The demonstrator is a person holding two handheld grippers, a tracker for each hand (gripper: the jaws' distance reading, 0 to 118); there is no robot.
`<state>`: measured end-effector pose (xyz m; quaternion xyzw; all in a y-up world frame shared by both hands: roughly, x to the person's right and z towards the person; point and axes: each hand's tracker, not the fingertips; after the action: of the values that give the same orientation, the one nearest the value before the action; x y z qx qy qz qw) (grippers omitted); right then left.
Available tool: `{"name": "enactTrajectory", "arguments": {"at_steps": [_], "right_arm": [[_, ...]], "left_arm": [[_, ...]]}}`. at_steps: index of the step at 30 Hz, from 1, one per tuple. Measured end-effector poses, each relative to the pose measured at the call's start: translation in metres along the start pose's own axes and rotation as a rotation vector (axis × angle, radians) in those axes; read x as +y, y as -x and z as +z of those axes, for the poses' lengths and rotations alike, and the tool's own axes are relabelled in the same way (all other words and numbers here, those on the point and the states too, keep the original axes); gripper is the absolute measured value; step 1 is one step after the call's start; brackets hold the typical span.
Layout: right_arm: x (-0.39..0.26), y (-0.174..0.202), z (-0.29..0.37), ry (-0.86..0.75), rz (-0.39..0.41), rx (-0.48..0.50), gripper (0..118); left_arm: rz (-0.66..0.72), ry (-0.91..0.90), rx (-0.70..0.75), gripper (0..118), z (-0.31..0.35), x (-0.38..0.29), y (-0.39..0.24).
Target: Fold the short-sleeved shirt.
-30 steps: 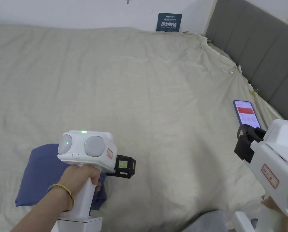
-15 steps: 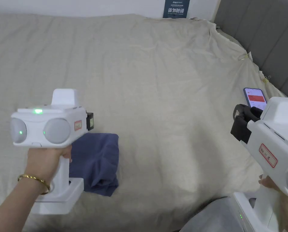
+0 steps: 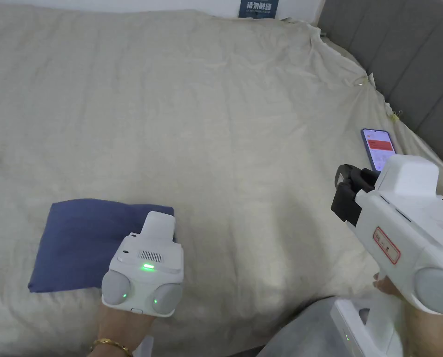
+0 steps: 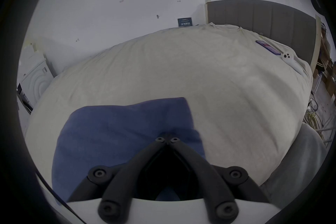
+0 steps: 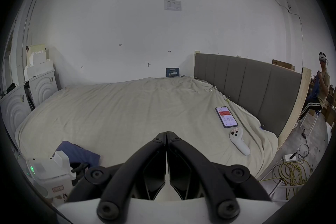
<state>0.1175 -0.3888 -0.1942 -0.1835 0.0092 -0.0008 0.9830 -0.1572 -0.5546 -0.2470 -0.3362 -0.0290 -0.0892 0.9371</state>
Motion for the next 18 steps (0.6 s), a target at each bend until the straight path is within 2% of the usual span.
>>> {"name": "enactTrajectory", "arguments": {"at_steps": [6,9,10,12,14,18], "right_arm": [[0.001,0.003,-0.003,0.003,0.000,0.011,0],[0.005,0.007,-0.003,-0.007,-0.006,0.025,0],[0.008,0.010,-0.002,-0.010,-0.005,0.029,0],[0.012,0.015,-0.001,-0.024,0.003,0.043,0],[0.016,0.021,-0.001,-0.040,0.011,0.058,0],[0.022,0.044,-0.005,-0.070,-0.006,0.097,0]], "left_arm": [[0.072,0.038,-0.118,0,-0.007,0.006,-0.011],[0.256,0.122,-0.379,0,-0.010,0.016,-0.007],[0.306,0.116,-0.410,0,-0.007,0.021,-0.005],[0.359,0.017,-0.394,0,0.011,0.039,0.007],[0.404,-0.060,-0.438,0,0.026,0.058,0.030],[0.419,-0.220,-0.315,0,0.065,0.084,0.094]]}}
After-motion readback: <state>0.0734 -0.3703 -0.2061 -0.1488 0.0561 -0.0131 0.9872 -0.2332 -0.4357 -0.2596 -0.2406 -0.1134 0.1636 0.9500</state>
